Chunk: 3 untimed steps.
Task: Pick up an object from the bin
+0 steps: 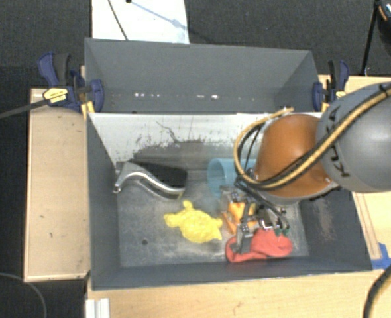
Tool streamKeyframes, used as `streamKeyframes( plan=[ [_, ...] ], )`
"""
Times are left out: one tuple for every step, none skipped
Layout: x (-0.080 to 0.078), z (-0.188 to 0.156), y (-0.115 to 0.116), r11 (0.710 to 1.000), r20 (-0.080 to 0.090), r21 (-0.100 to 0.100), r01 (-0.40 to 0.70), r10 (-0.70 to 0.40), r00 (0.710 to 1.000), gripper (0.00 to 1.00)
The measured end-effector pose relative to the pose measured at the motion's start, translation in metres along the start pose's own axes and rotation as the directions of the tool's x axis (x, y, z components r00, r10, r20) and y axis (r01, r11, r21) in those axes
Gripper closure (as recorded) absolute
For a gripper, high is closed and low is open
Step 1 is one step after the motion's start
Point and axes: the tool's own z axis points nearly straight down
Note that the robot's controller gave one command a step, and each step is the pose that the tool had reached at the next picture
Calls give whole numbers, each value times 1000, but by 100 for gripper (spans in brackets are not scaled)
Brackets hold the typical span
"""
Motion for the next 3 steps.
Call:
streamKeyframes(
  plan=[
    [-24,29,-6,999,-6,0,44,-44,999,0],
    [-23,43,-44,980,-2,-8,200,-200,980,0],
    [-33,43,-71,975,-7,-2,224,-224,974,0]
  ],
)
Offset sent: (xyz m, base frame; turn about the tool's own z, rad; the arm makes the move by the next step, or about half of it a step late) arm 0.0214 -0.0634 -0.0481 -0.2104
